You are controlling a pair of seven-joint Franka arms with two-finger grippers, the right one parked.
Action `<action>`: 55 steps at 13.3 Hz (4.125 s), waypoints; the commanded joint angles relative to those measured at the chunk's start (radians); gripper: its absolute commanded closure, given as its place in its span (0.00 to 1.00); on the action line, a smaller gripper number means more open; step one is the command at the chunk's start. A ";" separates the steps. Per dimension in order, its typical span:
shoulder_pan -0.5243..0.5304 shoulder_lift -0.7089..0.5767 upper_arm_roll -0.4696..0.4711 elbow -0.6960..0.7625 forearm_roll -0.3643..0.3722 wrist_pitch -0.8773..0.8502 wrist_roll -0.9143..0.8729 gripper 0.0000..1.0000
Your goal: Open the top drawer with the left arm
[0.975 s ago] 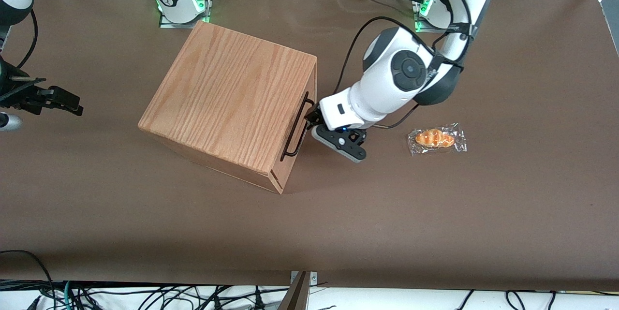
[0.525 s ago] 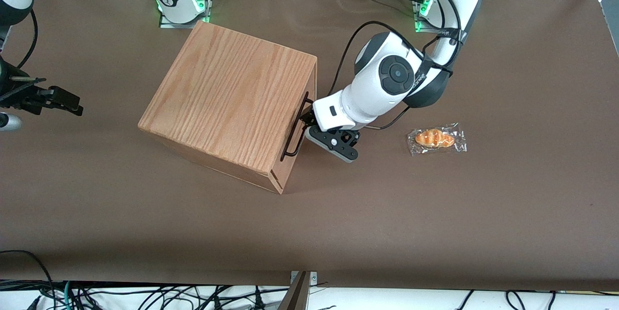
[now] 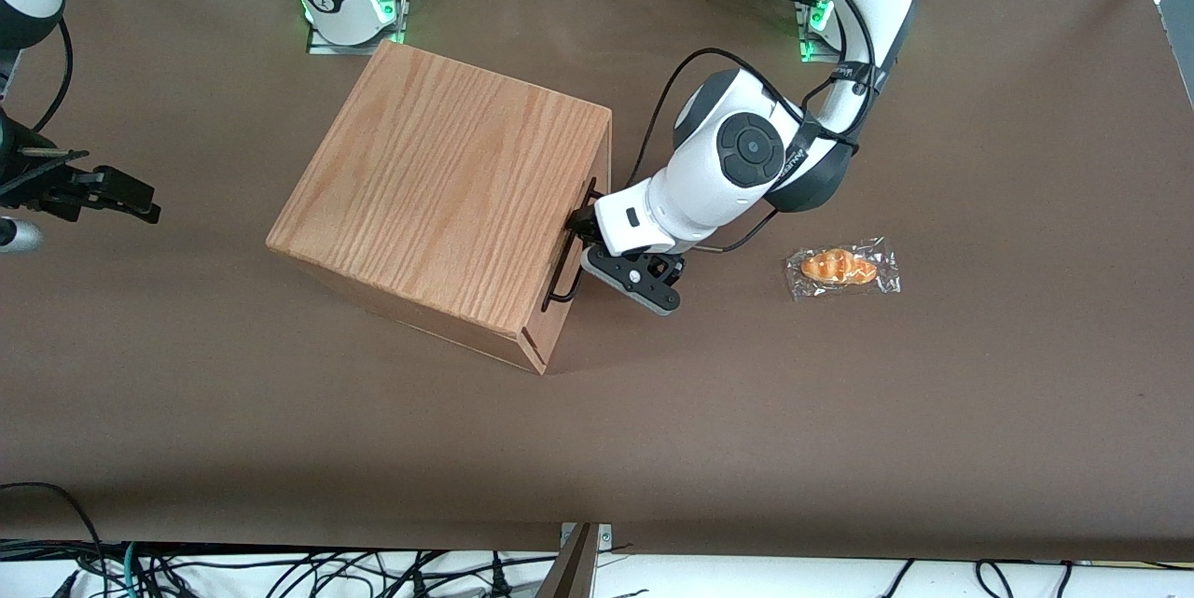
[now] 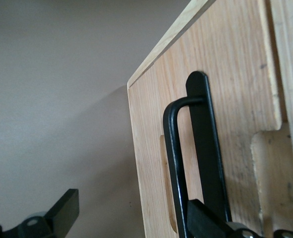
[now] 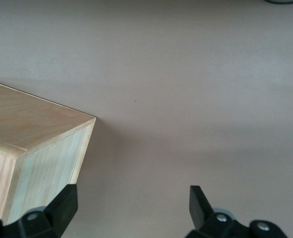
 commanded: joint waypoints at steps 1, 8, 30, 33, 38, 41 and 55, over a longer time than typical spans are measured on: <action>-0.007 0.009 0.009 0.034 -0.019 0.003 0.012 0.00; -0.016 0.045 0.016 0.028 -0.004 0.004 0.015 0.00; 0.211 0.010 0.020 0.032 0.212 -0.129 0.101 0.00; 0.217 0.007 0.020 0.032 0.212 -0.141 0.102 0.00; 0.222 -0.001 0.016 0.031 0.194 -0.158 0.107 0.00; 0.228 -0.017 0.013 0.035 0.168 -0.207 0.105 0.00; 0.324 -0.143 0.020 0.202 0.068 -0.626 0.104 0.00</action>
